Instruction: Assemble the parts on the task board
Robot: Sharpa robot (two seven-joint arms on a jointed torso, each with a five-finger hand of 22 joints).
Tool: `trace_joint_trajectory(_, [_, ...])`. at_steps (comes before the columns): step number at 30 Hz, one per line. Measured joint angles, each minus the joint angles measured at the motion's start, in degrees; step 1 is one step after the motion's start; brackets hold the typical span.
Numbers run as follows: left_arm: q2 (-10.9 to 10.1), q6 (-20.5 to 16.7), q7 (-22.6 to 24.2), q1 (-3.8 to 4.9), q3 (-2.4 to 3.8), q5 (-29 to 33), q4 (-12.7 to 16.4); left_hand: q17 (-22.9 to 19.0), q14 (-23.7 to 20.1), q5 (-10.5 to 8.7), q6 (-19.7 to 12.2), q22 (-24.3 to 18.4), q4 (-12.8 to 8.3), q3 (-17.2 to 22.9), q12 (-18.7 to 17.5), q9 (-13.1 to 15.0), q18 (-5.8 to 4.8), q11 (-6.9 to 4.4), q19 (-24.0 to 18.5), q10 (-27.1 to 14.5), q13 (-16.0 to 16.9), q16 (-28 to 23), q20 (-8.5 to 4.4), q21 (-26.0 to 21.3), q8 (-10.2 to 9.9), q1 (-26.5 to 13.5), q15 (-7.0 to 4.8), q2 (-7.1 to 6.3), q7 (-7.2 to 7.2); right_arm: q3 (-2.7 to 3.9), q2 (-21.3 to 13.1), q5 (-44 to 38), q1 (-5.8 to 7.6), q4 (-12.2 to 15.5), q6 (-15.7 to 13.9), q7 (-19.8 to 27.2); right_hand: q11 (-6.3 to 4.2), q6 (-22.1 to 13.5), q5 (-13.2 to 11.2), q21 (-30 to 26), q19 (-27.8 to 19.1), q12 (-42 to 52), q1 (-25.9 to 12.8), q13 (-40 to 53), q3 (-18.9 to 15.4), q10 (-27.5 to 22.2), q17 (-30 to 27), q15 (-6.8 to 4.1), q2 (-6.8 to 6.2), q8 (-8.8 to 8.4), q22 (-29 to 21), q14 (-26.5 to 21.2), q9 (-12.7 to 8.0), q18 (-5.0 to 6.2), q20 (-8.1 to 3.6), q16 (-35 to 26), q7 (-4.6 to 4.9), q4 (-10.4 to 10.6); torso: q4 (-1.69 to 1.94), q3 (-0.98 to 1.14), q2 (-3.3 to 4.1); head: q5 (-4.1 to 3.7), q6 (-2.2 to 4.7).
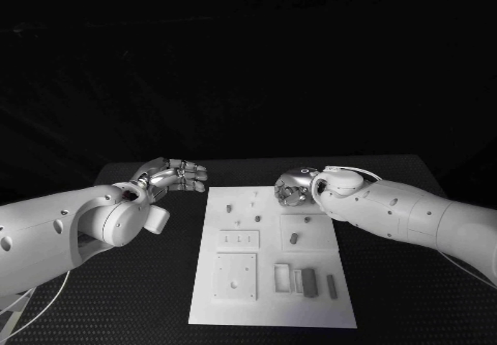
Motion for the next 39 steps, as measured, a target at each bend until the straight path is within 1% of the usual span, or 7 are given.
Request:
trace_joint_trajectory(6, [0.00, 0.01, -0.01, 0.00, 0.00, 0.01, 0.00, 0.05, 0.00, 0.00, 0.00, 0.00, 0.00, 0.00, 0.00, 0.00, 0.00, 0.00, 0.00, 0.00, 0.00, 0.00, 0.00, 0.00, 0.00, 0.00, 0.00, 0.00, 0.00, -0.02, -0.14, 0.01, -0.02, 0.25, -0.21, -0.16, 0.00, 0.00, 0.00, 0.32, 0.01, 0.00, -1.22, -0.31, 0.15, 0.00, -0.22, 0.00, -2.59, -0.46, 0.00, 0.00, -0.02, 0.00, 0.01, 0.00, 0.00, 0.16, -0.03, 0.03, 0.02, 0.03, 0.09])
trace_joint_trajectory(14, [0.00, 0.02, -0.03, 0.00, 0.00, 0.01, 0.00, 0.04, 0.00, 0.00, 0.00, 0.00, 0.00, 0.00, 0.00, -0.02, -0.03, 0.00, 0.00, 0.00, -0.05, 0.00, 0.00, 0.00, 0.00, 0.00, 0.00, 0.00, 0.00, -0.04, -0.34, 0.01, -0.06, 0.46, -0.74, -0.28, 0.00, -1.65, 0.00, 0.53, 0.01, -0.40, -1.63, -0.80, 0.62, 0.00, -0.70, 0.14, -4.82, -1.34, 0.00, 0.11, -0.62, 0.01, 0.01, 0.00, 0.60, 0.31, -0.05, 0.05, 0.11, -0.03, 0.25])
trace_joint_trajectory(18, [0.00, 0.03, -0.04, 0.00, 0.00, 0.02, 0.00, 0.10, 0.00, 0.00, 0.00, 0.00, 0.00, 0.00, 0.00, -0.05, -0.04, 0.00, 0.00, 0.00, -0.05, 0.00, 0.00, 0.00, 0.00, 0.00, 0.00, 0.00, 0.00, -0.05, -0.52, 0.00, -0.07, 0.58, -0.96, -0.36, 0.42, -1.93, 0.00, 0.53, 0.02, -0.40, -1.62, -0.80, 0.79, -0.02, -0.80, 0.33, -4.80, -1.55, 0.00, 0.27, -0.71, 0.01, 0.02, 0.00, 0.82, 0.17, -0.05, 0.06, 0.14, -0.08, 0.29])
trace_joint_trajectory(31, [-0.03, 0.03, -0.06, 0.00, -0.01, 0.03, 0.00, 0.15, 0.00, 0.00, 0.00, 0.00, 0.00, 0.00, 0.00, -0.05, -0.12, 0.00, 0.00, 0.00, -0.04, -0.22, 0.00, 0.00, -0.21, 0.00, 0.00, 0.00, 0.00, -0.05, -1.13, -0.01, -0.07, 0.99, -1.32, -0.49, 0.41, -2.01, 0.00, 0.75, 0.03, -0.40, -1.62, -0.62, 1.58, -0.02, -0.78, 0.38, -4.80, -1.66, 0.00, 0.29, -0.62, 0.01, 0.03, 0.23, 0.75, 0.31, -0.05, 0.06, 0.21, -0.24, 0.49])
trace_joint_trajectory(33, [-0.03, 0.03, -0.06, 0.00, -0.01, 0.03, 0.00, 0.15, 0.00, 0.00, 0.00, 0.00, 0.00, 0.00, 0.00, -0.05, -0.13, 0.00, 0.00, 0.00, -0.05, -0.22, 0.00, 0.00, -0.21, 0.00, 0.00, 0.00, 0.00, -0.04, -1.13, -0.01, -0.07, 0.99, -1.32, -0.49, 0.41, -1.57, 0.00, 0.76, 0.03, -0.40, -1.58, -0.52, 1.84, -0.02, -0.78, 0.47, -4.75, -1.38, 0.00, 0.38, -0.55, 0.01, 0.03, 0.23, 0.57, 0.23, -0.05, 0.06, 0.23, -0.27, 0.51])
trace_joint_trajectory(36, [-0.02, 0.03, -0.06, 0.00, -0.01, 0.03, -0.01, 0.15, 0.00, 0.00, 0.00, -0.01, 0.00, 0.00, 0.00, -0.05, -0.16, 0.00, 0.00, 0.00, -0.09, -0.22, 0.00, 0.00, -0.21, 0.00, 0.00, 0.00, 0.00, -0.02, -1.09, -0.01, -0.04, 0.97, -1.33, -0.48, 0.41, -0.29, 0.00, 0.76, 0.04, -0.40, -1.64, -0.39, 1.97, -0.01, -0.74, 0.49, -3.71, -0.66, 0.00, 0.39, -0.27, 0.00, 0.04, 0.23, 0.33, 0.23, -0.05, 0.07, 0.25, -0.30, 0.53])
trace_joint_trajectory(39, [-0.02, 0.03, -0.06, 0.00, -0.01, 0.04, -0.03, 0.15, 0.00, 0.00, 0.00, -0.01, 0.00, 0.00, 0.00, -0.10, -0.39, 0.00, 0.00, 0.00, -0.09, -0.22, 0.00, 0.00, -0.21, 0.00, 0.00, 0.00, 0.00, -0.02, -1.03, -0.01, -0.04, 0.96, -1.37, -0.47, 0.17, 0.76, 0.00, 0.90, 0.05, -0.40, -1.62, -0.30, 2.12, 0.23, -0.75, 0.51, -3.73, 0.07, 0.00, 0.42, 0.04, 0.01, 0.04, 0.23, -0.27, 0.08, -0.04, 0.07, 0.26, -0.38, 0.53])
